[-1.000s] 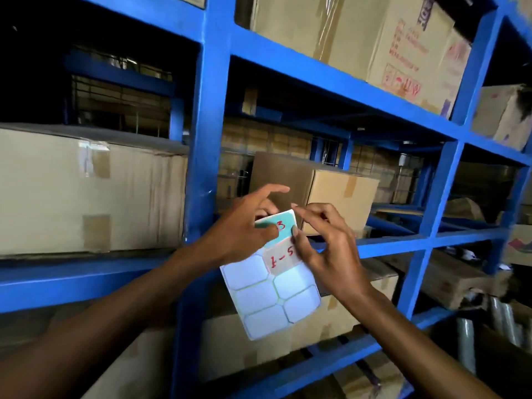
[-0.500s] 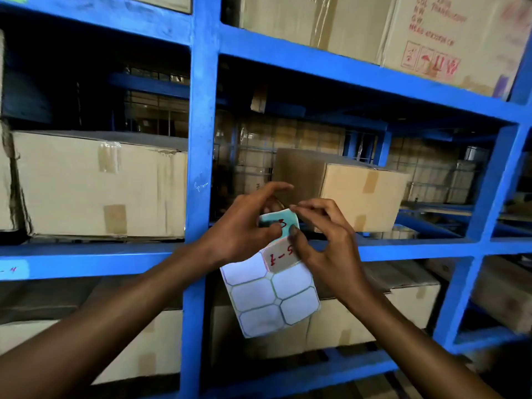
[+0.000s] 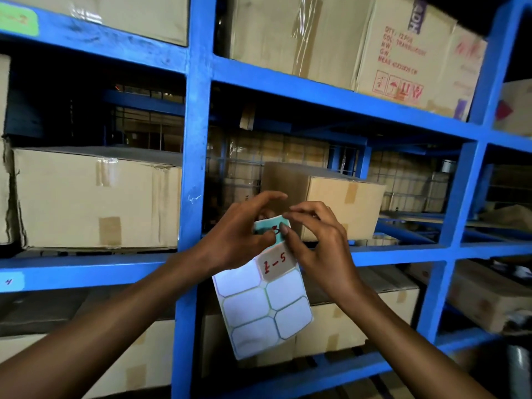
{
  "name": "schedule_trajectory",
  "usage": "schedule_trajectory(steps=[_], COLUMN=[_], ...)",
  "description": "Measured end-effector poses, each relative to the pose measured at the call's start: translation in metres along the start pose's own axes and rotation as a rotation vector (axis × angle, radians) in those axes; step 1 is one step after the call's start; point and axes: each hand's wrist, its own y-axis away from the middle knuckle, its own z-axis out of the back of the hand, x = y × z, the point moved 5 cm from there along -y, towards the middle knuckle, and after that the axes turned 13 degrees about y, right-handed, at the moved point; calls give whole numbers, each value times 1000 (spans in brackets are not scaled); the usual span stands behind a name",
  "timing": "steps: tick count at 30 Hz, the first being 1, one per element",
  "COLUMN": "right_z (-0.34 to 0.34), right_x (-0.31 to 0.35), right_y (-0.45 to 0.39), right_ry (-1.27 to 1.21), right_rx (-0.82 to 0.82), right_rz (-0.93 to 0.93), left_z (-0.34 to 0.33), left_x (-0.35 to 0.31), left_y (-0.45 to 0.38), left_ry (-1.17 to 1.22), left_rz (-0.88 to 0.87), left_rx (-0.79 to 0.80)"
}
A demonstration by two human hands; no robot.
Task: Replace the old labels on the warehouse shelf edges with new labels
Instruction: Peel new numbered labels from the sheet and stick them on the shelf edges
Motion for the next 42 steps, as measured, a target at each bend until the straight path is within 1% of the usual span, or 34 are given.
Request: schedule_trajectory(steps=[3, 9, 23, 30, 38, 42], right_z=[6, 12, 7, 1, -7, -7], right_x=[4, 15, 35, 40, 41, 40], right_y=[-2, -2, -3, -8, -16, -22], right_ry=[-23, 35, 184, 151, 61, 0], right_rx=[13, -7, -83, -79, 1, 38], right_rz=[-16, -29, 29, 16, -52, -70], left_z=[3, 3, 17, 26, 34, 37], left_x=[-8, -14, -8, -4, -6, -9], left_y=[2, 6, 9, 10, 13, 15], left_ry=[10, 23, 52, 36, -73, -89], left_rz=[-28, -56, -49, -58, -98, -124], left_rx=[2, 10, -29, -45, -24, -9])
